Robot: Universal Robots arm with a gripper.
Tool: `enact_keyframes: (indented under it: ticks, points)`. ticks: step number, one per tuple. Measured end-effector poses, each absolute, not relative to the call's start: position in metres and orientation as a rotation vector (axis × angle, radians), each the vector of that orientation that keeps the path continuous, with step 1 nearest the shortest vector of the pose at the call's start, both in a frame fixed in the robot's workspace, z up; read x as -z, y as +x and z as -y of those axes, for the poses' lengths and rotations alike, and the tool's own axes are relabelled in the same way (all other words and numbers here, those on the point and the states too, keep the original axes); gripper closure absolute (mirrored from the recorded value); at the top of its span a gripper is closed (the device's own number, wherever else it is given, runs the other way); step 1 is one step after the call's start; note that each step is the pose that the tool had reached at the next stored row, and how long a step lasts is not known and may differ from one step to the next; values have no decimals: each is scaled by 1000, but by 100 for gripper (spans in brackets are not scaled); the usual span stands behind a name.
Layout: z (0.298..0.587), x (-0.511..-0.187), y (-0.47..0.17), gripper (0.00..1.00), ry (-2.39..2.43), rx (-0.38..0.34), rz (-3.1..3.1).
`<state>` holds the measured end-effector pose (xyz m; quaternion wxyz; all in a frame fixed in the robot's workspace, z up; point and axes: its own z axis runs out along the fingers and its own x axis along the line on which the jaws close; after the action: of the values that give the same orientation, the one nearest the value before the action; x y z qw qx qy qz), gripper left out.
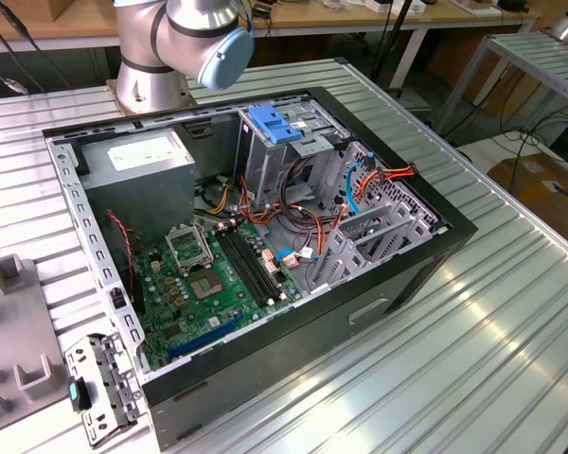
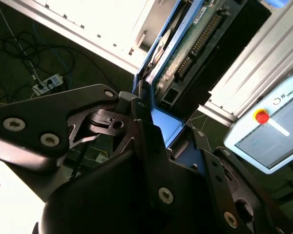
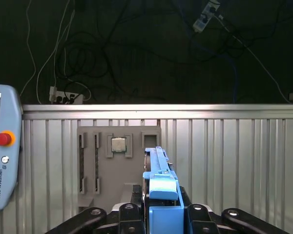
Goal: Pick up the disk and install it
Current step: 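Pick up the disk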
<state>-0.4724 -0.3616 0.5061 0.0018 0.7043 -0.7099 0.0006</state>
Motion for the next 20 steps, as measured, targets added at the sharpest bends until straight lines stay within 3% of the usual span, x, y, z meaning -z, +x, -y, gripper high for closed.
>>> enact_keyframes:
  ticks: [20]
  points:
    - [362,-507,-467,63,2210,-2,2228]
